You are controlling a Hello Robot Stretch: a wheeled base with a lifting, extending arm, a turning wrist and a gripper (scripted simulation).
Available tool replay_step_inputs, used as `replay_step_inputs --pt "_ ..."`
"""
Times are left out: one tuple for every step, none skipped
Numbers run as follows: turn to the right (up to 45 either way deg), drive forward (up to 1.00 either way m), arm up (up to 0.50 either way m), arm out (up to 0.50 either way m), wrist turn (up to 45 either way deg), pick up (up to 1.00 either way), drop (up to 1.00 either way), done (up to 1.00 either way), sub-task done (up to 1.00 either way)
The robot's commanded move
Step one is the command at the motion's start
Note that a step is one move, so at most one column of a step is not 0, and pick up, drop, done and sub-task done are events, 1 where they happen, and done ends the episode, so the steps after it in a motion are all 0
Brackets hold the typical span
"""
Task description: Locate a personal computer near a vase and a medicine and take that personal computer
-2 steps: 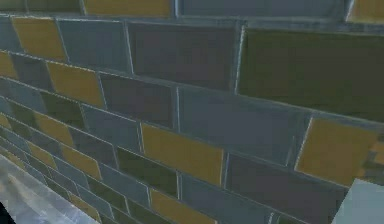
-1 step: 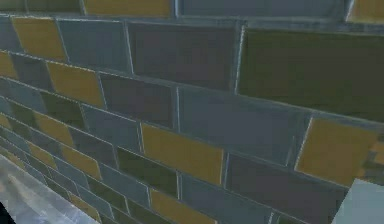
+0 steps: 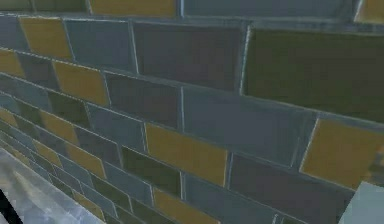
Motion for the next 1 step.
replay_step_inputs --pt "-45.0 0.00 0.00 0.00 0.0 0.00 0.00 0.00 0.00"
